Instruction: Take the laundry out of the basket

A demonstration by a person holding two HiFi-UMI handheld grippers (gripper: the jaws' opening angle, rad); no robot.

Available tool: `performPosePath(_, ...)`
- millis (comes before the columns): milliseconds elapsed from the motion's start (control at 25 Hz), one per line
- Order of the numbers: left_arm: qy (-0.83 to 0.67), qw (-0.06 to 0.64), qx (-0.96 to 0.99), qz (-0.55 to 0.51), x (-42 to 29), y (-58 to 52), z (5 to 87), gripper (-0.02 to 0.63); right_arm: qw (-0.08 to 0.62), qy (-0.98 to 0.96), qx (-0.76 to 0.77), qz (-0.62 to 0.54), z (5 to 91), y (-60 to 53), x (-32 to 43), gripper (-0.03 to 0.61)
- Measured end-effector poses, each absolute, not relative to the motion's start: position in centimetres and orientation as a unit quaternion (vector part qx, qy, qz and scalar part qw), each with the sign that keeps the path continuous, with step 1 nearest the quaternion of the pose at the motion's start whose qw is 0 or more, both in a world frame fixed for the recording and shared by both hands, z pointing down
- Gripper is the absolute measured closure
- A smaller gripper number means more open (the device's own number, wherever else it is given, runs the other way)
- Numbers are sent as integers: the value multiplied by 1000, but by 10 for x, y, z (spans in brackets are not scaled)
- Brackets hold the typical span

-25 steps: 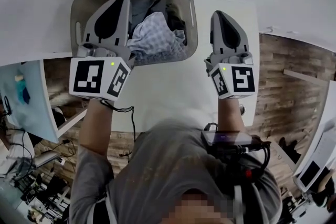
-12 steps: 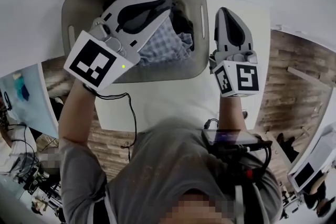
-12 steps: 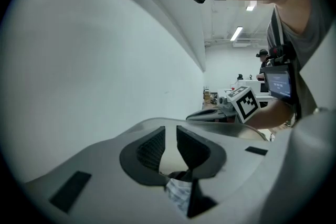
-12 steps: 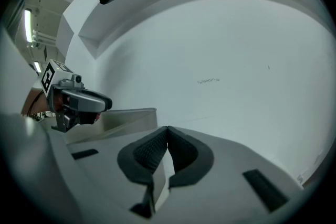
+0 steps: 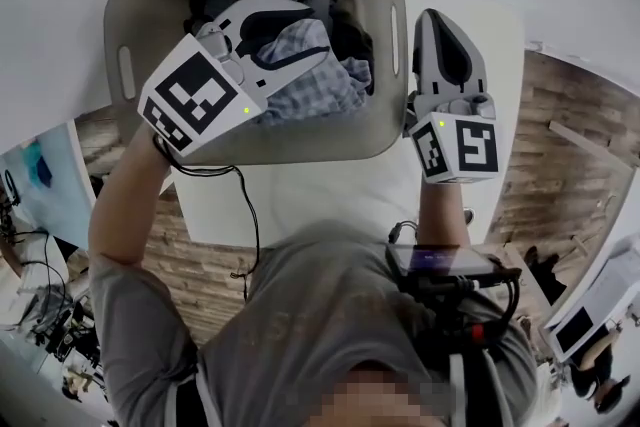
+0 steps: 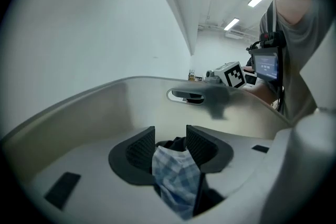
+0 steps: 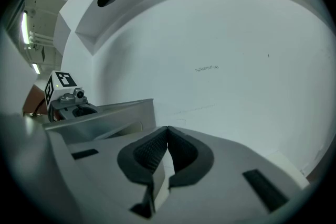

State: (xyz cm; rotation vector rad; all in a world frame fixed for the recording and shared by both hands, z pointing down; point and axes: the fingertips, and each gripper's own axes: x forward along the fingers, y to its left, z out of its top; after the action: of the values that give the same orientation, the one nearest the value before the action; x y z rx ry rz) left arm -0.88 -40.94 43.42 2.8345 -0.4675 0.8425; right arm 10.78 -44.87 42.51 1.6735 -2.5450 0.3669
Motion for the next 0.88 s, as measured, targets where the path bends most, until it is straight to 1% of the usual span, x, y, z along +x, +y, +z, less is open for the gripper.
performPosePath(320, -152, 98, 924, 336, -22, -411, 475, 396, 35, -830, 542, 128, 431, -451, 104, 571)
performPosePath(560, -133, 94, 911, 379, -24, -408, 500, 404, 35, -828, 543, 136, 439, -451, 107, 571)
performPosePath(640, -134, 88, 909, 385, -25, -408, 502, 441, 35, -826, 545, 137, 440, -451, 110, 571)
performPosePath(720, -137, 84, 907, 388, -27, -409, 501, 494, 33, -825, 548, 138, 439, -451, 113, 571)
performPosePath(800, -145, 88, 909, 380, -27, -410, 496, 533, 31, -824, 548, 139, 438, -450, 115, 571)
performPosePath(880, -152, 90, 913, 367, -26, -410, 487, 588, 30, -825, 547, 138, 435, -448, 116, 571)
